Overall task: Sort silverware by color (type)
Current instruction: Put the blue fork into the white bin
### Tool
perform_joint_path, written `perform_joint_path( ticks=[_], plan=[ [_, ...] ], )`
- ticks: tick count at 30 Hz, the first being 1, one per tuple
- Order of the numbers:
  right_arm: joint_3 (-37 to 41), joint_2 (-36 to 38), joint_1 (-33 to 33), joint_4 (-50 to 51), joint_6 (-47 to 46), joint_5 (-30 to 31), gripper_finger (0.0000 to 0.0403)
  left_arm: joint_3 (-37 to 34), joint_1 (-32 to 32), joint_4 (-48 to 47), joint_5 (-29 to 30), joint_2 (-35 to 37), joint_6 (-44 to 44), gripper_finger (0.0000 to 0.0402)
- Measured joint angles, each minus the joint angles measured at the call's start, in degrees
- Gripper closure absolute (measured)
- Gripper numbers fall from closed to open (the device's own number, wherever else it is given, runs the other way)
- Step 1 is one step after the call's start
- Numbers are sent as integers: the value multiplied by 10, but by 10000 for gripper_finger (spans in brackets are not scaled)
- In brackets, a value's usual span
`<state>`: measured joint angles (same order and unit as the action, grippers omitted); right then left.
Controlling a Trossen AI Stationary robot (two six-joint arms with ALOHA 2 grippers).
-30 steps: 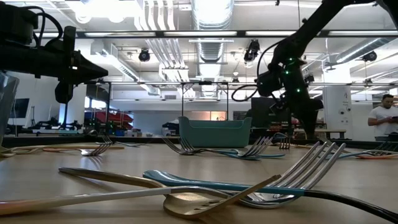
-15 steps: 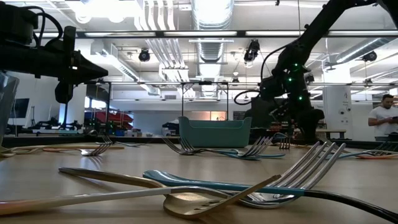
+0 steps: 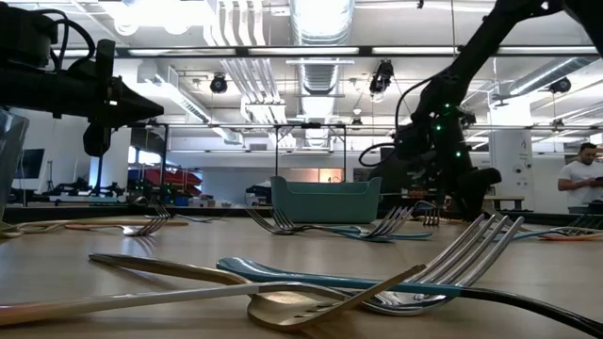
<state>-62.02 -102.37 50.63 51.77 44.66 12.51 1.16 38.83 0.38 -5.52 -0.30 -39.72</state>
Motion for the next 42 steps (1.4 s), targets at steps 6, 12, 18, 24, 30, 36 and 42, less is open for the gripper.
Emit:
perform_joint_path(
  ticks=[6, 12, 18, 24, 30, 36, 42],
  plan=[
    [-7, -3, 0, 4, -15, 2, 327, 0, 0, 0, 0, 0, 0, 401],
    [-20, -3, -1, 7, -27, 4, 385, 0, 0, 0, 0, 0, 0, 401],
    [-48, -1, 1, 48, -62, 2, 392, 0, 0, 0, 0, 0, 0, 401],
    [-74, 31, 2, 103, -77, 4, 393, 0, 0, 0, 0, 0, 0, 401],
    [-82, 93, -1, 144, -164, -97, 393, 0, 0, 0, 0, 0, 0, 401],
    [-81, 185, -30, 166, -262, -251, 394, 0, 0, 0, 0, 0, 0, 401],
    [-81, 294, -119, 175, -364, -335, 394, 0, 0, 0, 0, 0, 0, 401]
  ],
)
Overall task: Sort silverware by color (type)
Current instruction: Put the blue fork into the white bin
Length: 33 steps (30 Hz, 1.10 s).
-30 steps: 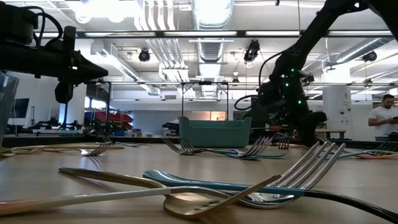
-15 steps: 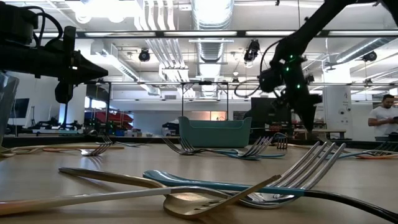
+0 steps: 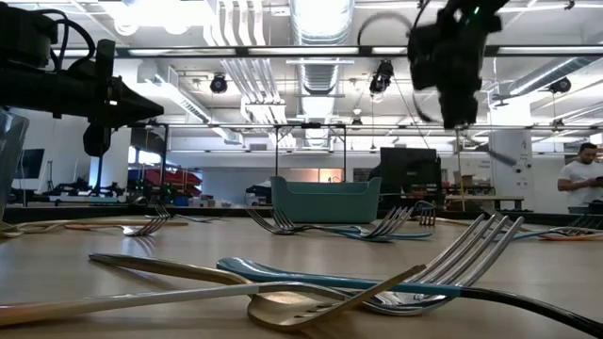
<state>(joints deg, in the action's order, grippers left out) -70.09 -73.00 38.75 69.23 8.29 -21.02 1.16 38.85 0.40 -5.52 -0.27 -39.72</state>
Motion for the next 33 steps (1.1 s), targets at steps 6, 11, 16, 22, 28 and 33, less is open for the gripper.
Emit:
perform_joint_path(
  ticks=[6, 11, 16, 22, 28, 33],
  plan=[
    [0, 97, -177, 1, -150, -4, 394, 0, 0, 0, 0, 0, 0, 401],
    [0, 137, -385, 0, -299, 61, 394, 0, 0, 0, 0, 0, 0, 401],
    [0, 124, -606, -10, -440, 123, 394, 0, 0, 0, 0, 0, 0, 401],
    [0, 69, -800, -58, -508, 157, 394, 0, 0, 0, 0, 0, 0, 401],
    [0, -1, -878, -92, -528, 162, 394, 0, 0, 0, 0, 0, 0, 401],
    [0, -64, -884, -64, -515, 162, 394, 0, 0, 0, 0, 0, 0, 401]
  ],
)
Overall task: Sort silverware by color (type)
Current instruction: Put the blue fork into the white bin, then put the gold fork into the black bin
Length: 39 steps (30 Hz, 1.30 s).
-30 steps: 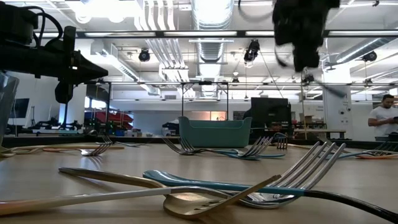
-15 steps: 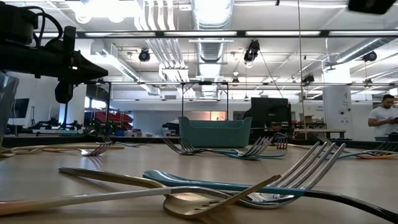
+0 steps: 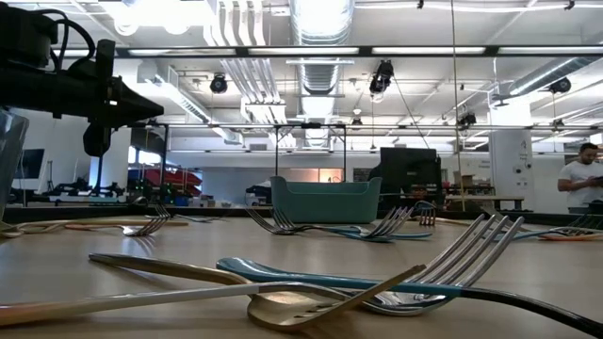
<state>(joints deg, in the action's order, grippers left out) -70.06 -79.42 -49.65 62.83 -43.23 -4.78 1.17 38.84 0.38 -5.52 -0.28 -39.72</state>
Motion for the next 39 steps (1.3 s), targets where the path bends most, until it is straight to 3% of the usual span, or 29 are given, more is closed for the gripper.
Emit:
perform_joint_path(
  ticks=[13, 31, 34, 39],
  plan=[
    [0, -77, -2, -8, -6, -15, 382, 0, 0, 0, 0, 0, 0, 401],
    [0, -37, -3, -5, -42, -41, 311, 0, 0, 0, 0, 0, 0, 401],
    [0, -9, 5, 1, -41, -13, 313, 0, 0, 0, 0, 0, 0, 401],
    [0, 50, 44, 33, -30, 118, 322, 0, 0, 0, 0, 0, 0, 401]
  ],
)
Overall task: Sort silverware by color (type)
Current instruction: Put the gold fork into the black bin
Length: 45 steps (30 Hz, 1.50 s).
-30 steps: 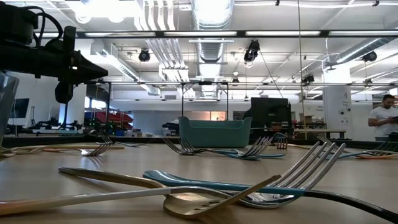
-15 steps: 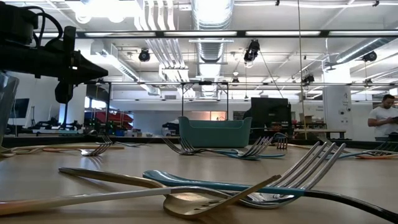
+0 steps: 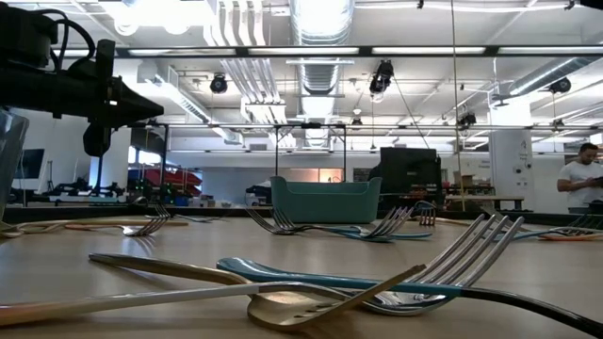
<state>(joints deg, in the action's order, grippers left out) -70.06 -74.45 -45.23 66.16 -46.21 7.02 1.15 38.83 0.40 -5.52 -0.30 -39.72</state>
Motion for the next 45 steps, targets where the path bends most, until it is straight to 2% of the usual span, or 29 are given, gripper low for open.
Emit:
perform_joint_path(
  ticks=[4, 8, 13, 17, 23, 30, 35, 40, 45],
  plan=[
    [0, 42, 61, 18, 19, 103, 325, 0, 0, 0, 0, 0, 0, 401],
    [0, 66, 144, 13, 55, 156, 325, 0, 0, 0, 0, 0, 0, 401],
    [0, 69, 266, 8, 136, 157, 326, 0, 0, 0, 0, 0, 0, 401],
    [0, 66, 361, 8, 157, 151, 326, 0, 0, 0, 0, 0, 0, 401],
    [0, 64, 486, 5, 147, 82, 326, 0, 0, 0, 0, 0, 0, 401],
    [0, 54, 591, 4, 169, 49, 323, 0, 0, 0, 0, 0, 0, 401],
    [22, 30, 653, -19, 211, 31, 292, 0, 0, 0, 0, 0, 0, 401],
    [46, -16, 719, -59, 223, 35, 257, 0, 0, 0, 0, 0, 0, 401],
    [47, -77, 785, -72, 223, 33, 244, 0, 0, 0, 0, 0, 0, 401]
  ],
)
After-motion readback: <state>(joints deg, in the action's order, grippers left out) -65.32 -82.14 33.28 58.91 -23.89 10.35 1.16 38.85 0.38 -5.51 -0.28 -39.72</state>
